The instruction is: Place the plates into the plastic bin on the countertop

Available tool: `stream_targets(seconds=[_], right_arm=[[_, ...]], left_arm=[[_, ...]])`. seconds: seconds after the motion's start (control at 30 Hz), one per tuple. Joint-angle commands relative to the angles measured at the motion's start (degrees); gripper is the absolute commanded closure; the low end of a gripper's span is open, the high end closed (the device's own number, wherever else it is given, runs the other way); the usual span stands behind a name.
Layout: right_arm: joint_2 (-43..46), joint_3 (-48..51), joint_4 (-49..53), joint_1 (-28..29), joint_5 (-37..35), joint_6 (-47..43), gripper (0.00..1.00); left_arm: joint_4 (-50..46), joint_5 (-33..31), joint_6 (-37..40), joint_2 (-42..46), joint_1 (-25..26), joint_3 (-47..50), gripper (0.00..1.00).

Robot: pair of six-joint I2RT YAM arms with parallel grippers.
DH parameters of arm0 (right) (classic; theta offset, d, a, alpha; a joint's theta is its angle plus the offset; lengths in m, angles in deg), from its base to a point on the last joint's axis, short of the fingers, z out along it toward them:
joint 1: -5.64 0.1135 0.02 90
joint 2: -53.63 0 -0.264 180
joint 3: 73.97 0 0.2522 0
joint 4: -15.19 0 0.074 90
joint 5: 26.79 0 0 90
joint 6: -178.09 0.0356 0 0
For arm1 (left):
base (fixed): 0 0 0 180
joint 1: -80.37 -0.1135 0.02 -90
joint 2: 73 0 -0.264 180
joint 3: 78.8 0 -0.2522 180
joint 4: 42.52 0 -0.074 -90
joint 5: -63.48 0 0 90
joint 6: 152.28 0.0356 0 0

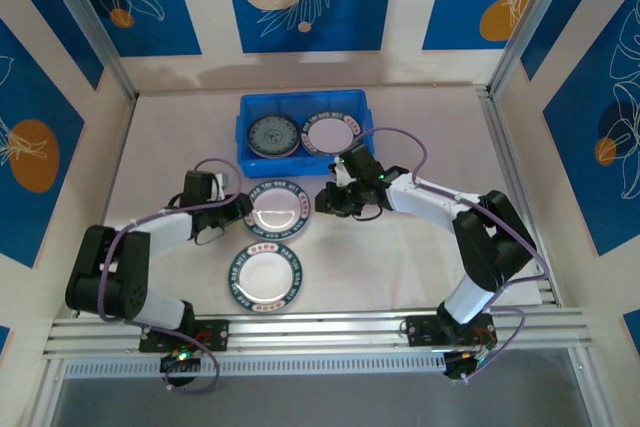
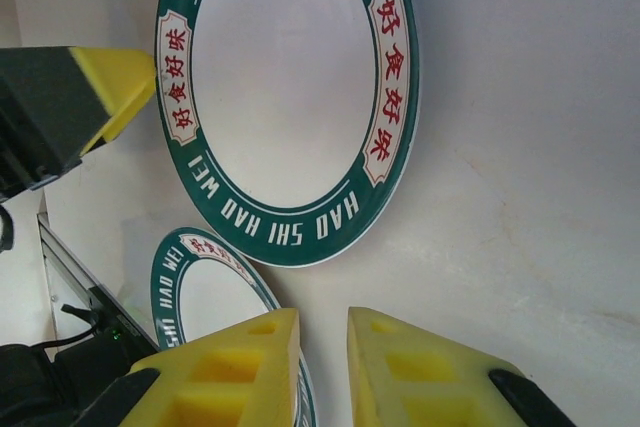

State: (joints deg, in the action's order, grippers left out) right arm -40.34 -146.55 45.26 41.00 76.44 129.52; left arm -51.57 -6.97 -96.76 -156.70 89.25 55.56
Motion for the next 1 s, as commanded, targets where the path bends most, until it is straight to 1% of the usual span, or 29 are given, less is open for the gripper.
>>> stream_targets(seconds=[0.0, 0.3, 0.43, 0.57, 0.6, 0.7, 0.8, 0.97], right_arm=[[-0.6, -1.6, 0.7, -0.6, 2.0, -1.1, 0.79], [-1.7, -2.7, 2.0, -1.2, 2.2, -1.9, 0.81], [-2.2, -3.0, 2.4, -1.3, 2.5, -2.1, 0.81], [-2.3, -3.4, 2.7, -1.8, 2.9, -2.3, 0.81], [-2.4, -3.6, 2.9, -1.9, 3.0, -2.3, 0.81], [-1.9, -3.7, 3.0, -2.7, 3.4, -2.5, 0.81], [-1.0, -3.7, 3.5, -4.0, 3.8, -2.7, 0.82], [1.9, -3.7, 4.6, -7.2, 4.8, -3.1, 0.82]], left_arm=[[4.8, 2.6, -0.8, -2.0, -0.5, 0.6, 0.54], [10.1, 5.9, -2.0, -7.8, -0.5, 0.0, 0.73], [10.8, 6.3, -2.1, -8.5, -0.5, 0.2, 0.88], [10.2, 6.5, -1.7, -7.1, -0.5, 0.4, 0.95], [9.7, 6.5, -1.4, -6.6, -0.5, 0.3, 1.0], [7.5, 6.7, -0.2, -4.0, -0.5, 0.1, 1.0], [4.3, 8.3, 1.3, 0.0, -0.5, -0.4, 1.0], [-7.3, 10.3, 5.2, 8.4, -0.4, -3.5, 1.0]])
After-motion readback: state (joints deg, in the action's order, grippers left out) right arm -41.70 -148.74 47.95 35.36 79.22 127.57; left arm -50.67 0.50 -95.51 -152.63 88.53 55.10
